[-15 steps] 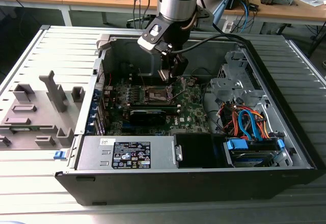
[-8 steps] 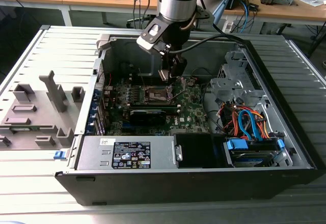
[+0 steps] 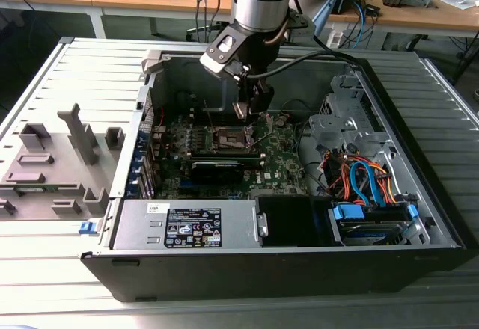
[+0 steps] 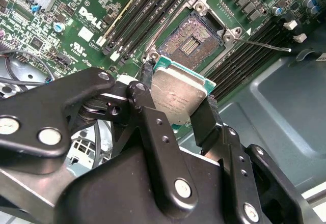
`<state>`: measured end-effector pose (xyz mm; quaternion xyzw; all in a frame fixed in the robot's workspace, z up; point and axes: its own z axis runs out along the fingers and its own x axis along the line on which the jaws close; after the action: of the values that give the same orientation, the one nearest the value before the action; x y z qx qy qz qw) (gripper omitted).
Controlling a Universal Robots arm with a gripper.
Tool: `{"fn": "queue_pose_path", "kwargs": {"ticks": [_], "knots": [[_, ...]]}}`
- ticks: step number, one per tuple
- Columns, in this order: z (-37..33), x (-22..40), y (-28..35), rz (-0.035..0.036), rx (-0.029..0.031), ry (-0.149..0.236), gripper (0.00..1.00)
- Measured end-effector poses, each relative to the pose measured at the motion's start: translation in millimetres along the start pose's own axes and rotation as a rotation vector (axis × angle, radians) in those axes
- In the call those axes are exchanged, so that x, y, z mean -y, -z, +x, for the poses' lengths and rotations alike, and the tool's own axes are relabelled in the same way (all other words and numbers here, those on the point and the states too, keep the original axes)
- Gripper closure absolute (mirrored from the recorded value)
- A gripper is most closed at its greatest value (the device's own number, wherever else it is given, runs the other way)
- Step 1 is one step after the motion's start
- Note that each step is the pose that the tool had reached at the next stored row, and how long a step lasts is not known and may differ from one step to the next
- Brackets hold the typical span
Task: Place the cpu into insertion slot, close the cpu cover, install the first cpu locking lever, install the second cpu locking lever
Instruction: 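Place the cpu into insertion slot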
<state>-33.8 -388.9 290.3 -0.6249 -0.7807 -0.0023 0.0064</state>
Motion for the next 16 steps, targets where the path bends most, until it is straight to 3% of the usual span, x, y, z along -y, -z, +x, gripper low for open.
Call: {"fn": "queue_pose_path", "kwargs": {"ticks": [16], "knots": [[0.0,0.0,-2.0,-0.0009,0.0011,-0.096,0.45]]}}
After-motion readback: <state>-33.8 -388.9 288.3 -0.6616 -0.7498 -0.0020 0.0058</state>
